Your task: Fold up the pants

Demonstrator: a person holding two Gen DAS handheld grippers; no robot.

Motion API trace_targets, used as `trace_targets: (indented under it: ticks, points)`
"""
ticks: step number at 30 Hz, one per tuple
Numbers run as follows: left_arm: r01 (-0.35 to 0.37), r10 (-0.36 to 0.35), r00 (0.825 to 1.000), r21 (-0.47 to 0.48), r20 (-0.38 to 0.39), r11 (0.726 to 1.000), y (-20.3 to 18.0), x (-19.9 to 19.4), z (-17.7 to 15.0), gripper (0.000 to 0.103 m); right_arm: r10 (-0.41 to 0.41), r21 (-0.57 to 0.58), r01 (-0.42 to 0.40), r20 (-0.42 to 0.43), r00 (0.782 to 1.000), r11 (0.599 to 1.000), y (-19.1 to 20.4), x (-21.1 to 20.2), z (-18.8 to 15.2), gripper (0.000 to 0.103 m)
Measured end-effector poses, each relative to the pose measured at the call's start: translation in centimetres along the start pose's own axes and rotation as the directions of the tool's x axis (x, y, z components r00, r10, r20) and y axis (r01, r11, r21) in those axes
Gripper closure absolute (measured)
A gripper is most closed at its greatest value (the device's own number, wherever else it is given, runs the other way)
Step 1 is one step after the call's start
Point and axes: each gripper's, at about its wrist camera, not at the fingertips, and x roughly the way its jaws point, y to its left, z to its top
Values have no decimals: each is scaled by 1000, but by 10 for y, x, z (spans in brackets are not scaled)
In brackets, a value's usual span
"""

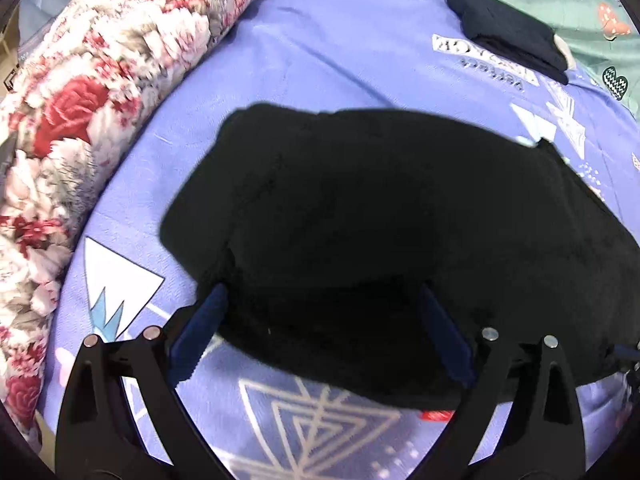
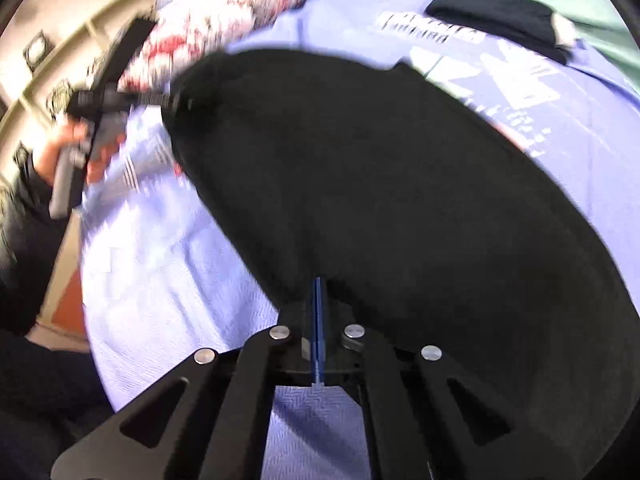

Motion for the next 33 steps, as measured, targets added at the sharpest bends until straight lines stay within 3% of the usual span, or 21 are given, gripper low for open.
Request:
trace_targets:
  ticks: [3,7,9,11,12,14,16,19,23,26,28,30,32,33]
  points:
    - [29,-33,995,49,92,998,-17,-26,2,7,-47,86,43,41,998,995,-19,-18,-1,82]
    - [56,-81,983,149,164,987,-49,-38,5,3,-150,287,140,13,989,948,-72,-38,-25,81]
    - [25,-46,991,160,127,987,-57,-24,7,3,-200,386,184,3,980,904,-101,-52,-46,76]
    - [-3,-6,997,127,71,992,-53,-4,6,3,-184,499,146,28,983,854,-132,-76,-73,76]
    - [-13,11,1000,94,29,995,-48,7,4,3,-216,528,169,27,976,832,-141,-88,-83,76]
    - [-14,15,1000,65,-5,998,-38,20,-2,2,-356,567,295,-4,935,769,-157,-115,-103,76]
    - [-4,3,1000,65,16,998,-35,18,-6,2,-391,612,304,9,920,730,-163,-135,-117,76]
    - [-21,21,1000,67,4,998,-40,11,-9,3,-406,615,291,52,913,733,-155,-149,-122,73]
    - [71,-72,997,63,18,996,-48,-6,-15,3,-339,617,208,101,935,759,-151,-135,-116,60]
    - [9,-7,1000,87,-19,996,-53,4,-21,2,-362,629,244,64,930,738,-162,-124,-120,60]
    - [14,-12,999,53,-40,999,-44,14,-25,2,-334,669,188,96,938,720,-173,-122,-127,60]
    - [48,-49,998,-14,-49,999,-31,12,-26,2,-386,689,218,97,918,692,-177,-135,-130,60]
    - [40,-41,998,-28,-49,999,-29,7,-25,2,-538,699,354,52,842,621,-174,-146,-128,58]
    - [34,-36,998,-31,-44,999,-31,3,-24,2,-554,702,359,60,830,615,-174,-149,-126,57]
